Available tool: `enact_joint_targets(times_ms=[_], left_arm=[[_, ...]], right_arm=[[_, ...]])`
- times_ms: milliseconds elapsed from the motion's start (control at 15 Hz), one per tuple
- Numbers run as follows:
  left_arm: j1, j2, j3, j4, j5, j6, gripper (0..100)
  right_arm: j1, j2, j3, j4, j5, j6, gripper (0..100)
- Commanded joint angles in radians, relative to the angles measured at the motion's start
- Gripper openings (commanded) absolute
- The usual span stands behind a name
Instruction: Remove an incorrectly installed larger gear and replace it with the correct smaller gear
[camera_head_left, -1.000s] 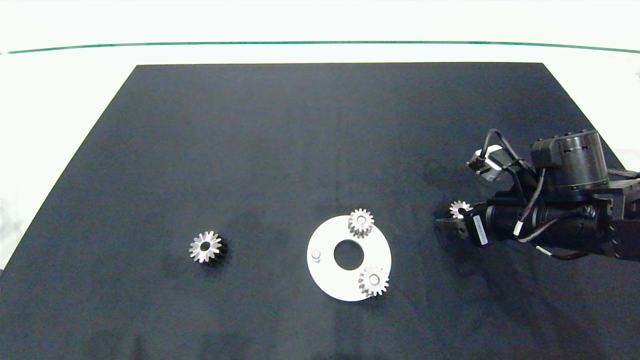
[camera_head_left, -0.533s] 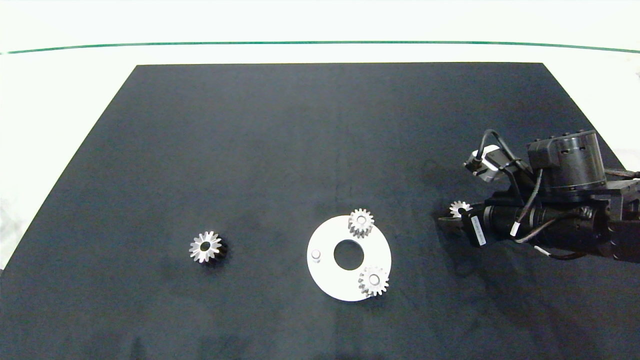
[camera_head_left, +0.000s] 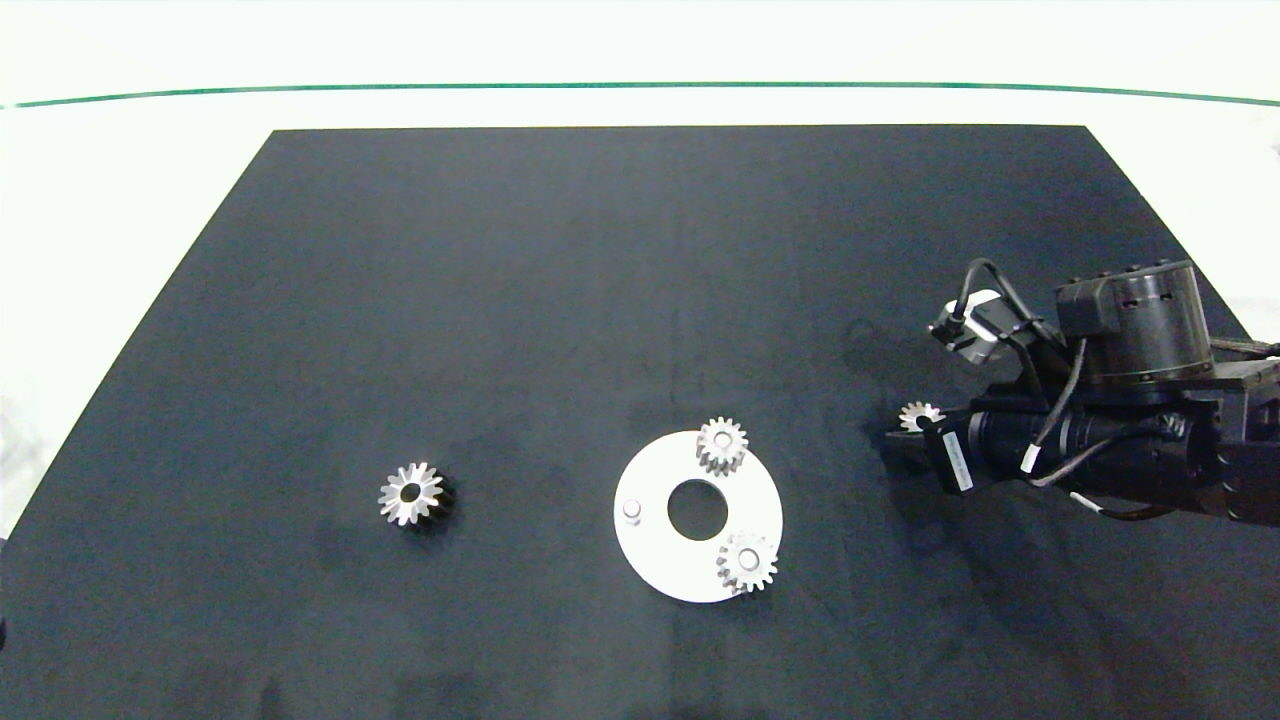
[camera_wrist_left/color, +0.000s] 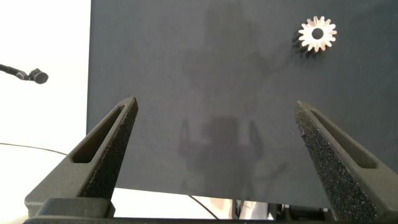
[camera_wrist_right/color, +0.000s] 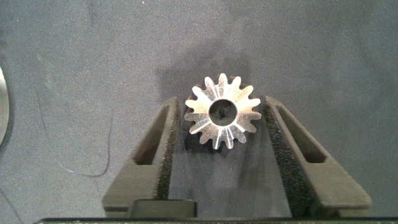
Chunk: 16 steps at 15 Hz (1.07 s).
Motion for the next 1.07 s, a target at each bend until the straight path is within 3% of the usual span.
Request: enact_joint_targets(times_ms=[67,1067], left_arm=[[0.0,0.001,0.0,0.005,0.001,0.0,100],[0.0,-0.014,0.011,0.005,0.001,0.0,100]], right_arm=[[0.0,-0.004,0.002,-0.001,-0.009,0.0,47],[-0.001,-0.021,0.025,-0.001,-0.009,0.003,19]])
